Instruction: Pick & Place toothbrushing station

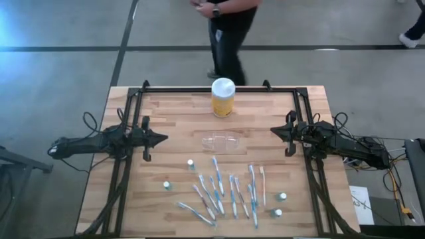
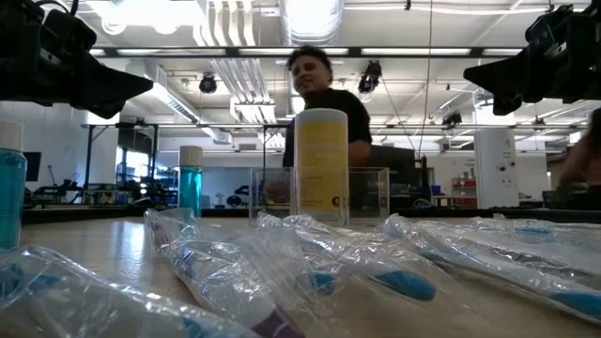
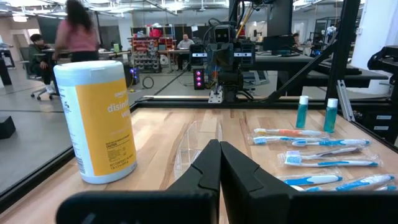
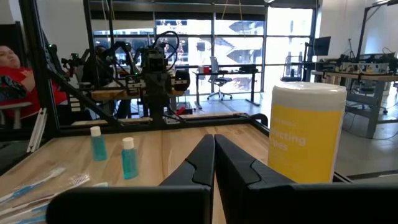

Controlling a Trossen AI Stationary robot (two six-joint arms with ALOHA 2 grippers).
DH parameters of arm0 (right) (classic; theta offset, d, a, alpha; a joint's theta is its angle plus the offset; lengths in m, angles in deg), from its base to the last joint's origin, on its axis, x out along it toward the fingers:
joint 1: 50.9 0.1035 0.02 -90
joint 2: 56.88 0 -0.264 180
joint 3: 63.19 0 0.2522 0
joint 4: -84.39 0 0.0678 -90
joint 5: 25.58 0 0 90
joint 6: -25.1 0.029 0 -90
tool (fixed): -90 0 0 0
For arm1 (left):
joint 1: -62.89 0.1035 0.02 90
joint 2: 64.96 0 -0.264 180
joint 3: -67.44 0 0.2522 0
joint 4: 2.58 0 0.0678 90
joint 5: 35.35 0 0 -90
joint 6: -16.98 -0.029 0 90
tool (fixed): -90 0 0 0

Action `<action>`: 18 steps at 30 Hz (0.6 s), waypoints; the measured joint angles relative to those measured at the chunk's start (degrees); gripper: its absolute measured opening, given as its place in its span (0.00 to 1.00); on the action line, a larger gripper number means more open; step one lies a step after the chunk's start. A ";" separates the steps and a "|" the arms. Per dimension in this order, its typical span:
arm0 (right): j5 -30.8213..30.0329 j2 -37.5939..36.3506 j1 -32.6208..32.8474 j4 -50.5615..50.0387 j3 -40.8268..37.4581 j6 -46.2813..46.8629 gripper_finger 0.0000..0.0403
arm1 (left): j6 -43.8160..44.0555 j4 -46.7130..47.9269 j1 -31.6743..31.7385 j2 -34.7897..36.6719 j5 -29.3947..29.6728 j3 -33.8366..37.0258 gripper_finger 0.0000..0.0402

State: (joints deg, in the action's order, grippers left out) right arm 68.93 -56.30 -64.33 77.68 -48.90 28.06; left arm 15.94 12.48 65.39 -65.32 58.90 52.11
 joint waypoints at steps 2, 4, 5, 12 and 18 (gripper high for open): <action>0.02 0.00 0.00 0.02 0.02 0.04 0.02 | -0.01 0.00 -0.01 0.00 0.00 0.01 0.01; 0.02 -0.02 0.00 0.04 0.00 0.62 0.02 | 0.00 0.00 -0.01 0.00 0.00 0.00 0.01; 0.00 -0.02 0.00 0.04 0.00 1.25 0.02 | 0.00 0.00 0.00 0.00 0.00 0.00 0.01; 0.00 0.00 0.00 0.04 0.00 7.58 0.02 | 0.31 -2.09 0.00 0.00 0.42 0.20 0.01; 0.02 -0.01 0.01 0.07 0.01 11.65 0.02 | 6.48 -14.99 0.01 0.00 0.41 0.20 0.01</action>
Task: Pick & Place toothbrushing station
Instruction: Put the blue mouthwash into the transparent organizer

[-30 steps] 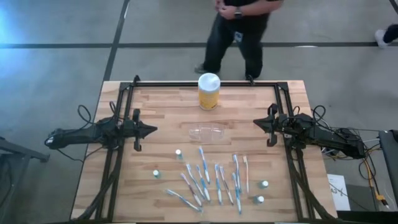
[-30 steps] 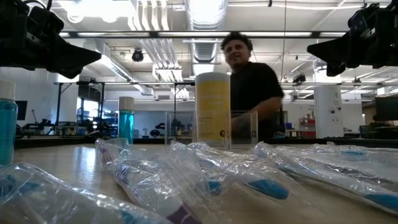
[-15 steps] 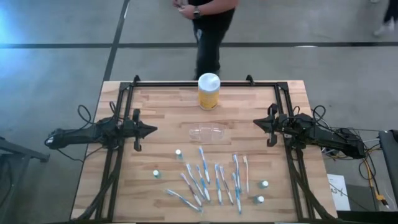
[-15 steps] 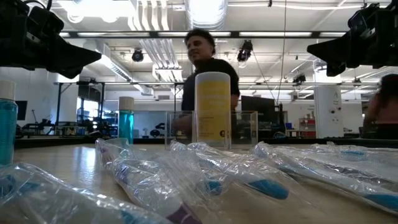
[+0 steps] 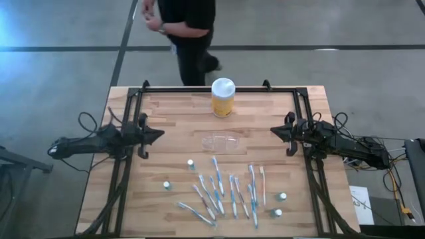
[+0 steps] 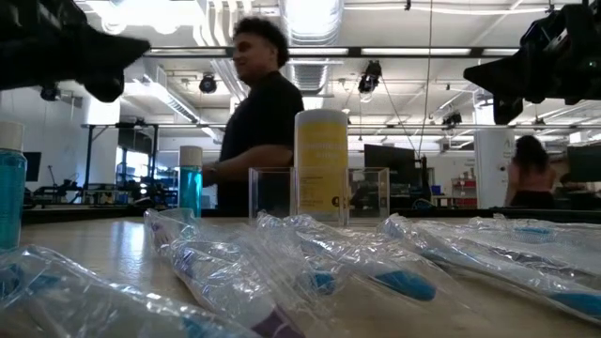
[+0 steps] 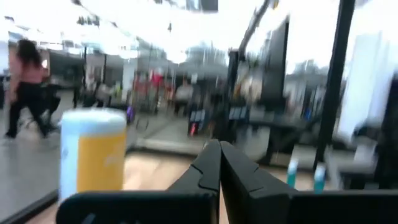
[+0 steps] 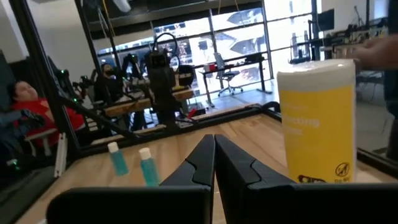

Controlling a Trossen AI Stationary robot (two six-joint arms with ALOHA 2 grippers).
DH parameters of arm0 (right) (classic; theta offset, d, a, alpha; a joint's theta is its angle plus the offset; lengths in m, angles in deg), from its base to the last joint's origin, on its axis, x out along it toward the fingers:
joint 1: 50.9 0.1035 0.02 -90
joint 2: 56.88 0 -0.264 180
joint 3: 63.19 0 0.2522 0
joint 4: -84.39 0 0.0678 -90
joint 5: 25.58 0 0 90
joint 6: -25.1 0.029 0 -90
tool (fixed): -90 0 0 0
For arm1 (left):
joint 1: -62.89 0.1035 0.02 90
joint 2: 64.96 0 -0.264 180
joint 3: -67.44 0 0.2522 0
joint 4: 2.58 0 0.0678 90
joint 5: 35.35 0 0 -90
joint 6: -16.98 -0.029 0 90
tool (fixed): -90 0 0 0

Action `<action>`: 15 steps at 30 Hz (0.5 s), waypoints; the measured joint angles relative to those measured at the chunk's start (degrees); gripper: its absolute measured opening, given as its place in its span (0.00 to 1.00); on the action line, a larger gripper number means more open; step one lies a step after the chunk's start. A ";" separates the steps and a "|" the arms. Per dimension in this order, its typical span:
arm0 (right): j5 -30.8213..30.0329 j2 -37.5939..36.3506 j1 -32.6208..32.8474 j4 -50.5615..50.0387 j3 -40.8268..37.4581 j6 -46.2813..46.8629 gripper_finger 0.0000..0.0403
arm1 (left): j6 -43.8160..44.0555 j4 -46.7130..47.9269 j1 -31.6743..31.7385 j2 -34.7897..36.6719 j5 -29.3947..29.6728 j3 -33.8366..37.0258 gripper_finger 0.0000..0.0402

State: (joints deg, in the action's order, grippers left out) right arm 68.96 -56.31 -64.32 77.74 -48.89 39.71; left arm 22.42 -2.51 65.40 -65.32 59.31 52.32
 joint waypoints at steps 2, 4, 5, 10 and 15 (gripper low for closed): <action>0.00 0.01 -0.01 0.00 0.00 1.57 0.02 | 4.04 -4.82 0.00 0.00 0.99 0.00 0.01; 0.00 0.01 -0.01 -0.01 0.00 1.88 0.02 | 8.36 -7.31 -0.04 0.00 2.49 -0.11 0.01; 0.00 0.01 0.00 -0.02 -0.01 1.69 0.02 | 9.97 -7.30 -0.04 -0.02 2.91 -0.11 0.01; 0.00 0.01 -0.01 -0.02 0.00 1.54 0.02 | 17.10 -5.60 -0.04 -0.60 2.99 -0.11 0.01; 0.00 0.01 -0.01 -0.02 0.01 1.54 0.02 | 20.39 -0.28 -0.13 -2.44 2.90 -0.11 0.01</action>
State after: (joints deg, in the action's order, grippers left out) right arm 68.96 -56.30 -64.33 77.72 -48.88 41.24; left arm 42.80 -2.79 65.26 -67.76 62.21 52.21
